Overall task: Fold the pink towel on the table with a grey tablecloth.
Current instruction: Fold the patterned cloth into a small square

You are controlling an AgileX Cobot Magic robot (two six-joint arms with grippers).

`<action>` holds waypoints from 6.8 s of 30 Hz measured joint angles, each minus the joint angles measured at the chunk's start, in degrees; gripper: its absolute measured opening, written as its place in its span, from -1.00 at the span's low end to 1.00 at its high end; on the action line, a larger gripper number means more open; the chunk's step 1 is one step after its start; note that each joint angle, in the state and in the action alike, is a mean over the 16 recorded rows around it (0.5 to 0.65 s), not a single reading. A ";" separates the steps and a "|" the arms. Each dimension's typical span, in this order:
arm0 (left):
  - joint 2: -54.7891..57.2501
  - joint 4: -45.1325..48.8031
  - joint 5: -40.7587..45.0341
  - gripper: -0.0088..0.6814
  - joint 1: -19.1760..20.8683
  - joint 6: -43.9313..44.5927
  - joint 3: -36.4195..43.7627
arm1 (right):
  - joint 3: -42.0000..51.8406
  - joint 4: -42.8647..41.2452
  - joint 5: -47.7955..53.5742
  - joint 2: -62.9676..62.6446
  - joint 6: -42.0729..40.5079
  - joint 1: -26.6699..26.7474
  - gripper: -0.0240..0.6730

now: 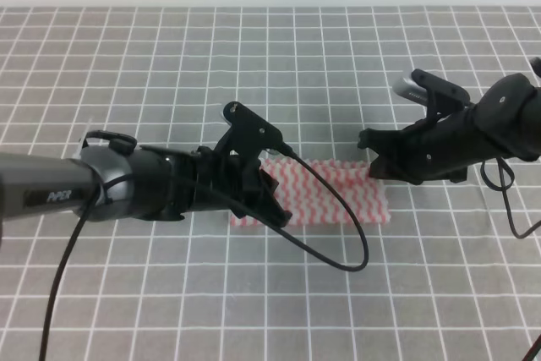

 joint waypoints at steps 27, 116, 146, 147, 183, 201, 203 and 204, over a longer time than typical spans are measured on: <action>0.16 0.00 -1.40 -0.97 0.00 -0.34 0.00 | -3.89 4.64 6.63 -0.73 -4.20 0.01 -0.74; -5.74 13.80 21.83 -0.97 7.41 -32.67 5.39 | -9.39 -5.24 22.15 1.27 -2.93 2.12 -0.97; -4.19 28.21 17.21 -0.98 9.20 -41.18 5.22 | -7.18 -7.55 21.59 3.13 -2.39 1.84 -0.98; -4.10 28.21 17.22 -0.98 9.21 -41.20 5.16 | -7.19 -7.64 21.66 3.05 -2.37 1.80 -0.98; -7.26 28.67 19.49 -0.98 9.29 -41.79 2.05 | -7.39 -14.50 23.06 0.29 1.95 0.86 -0.98; -8.07 26.00 21.61 -0.98 10.65 -41.66 1.63 | -7.75 -14.14 19.77 -3.60 3.17 0.85 -0.93; -7.54 25.30 22.17 -0.98 11.02 -41.47 1.36 | -7.75 -14.11 19.49 -3.62 3.40 0.85 -0.92; -7.23 24.97 22.48 -0.98 11.20 -41.37 1.20 | -7.74 -14.08 19.37 -3.65 3.57 0.84 -0.91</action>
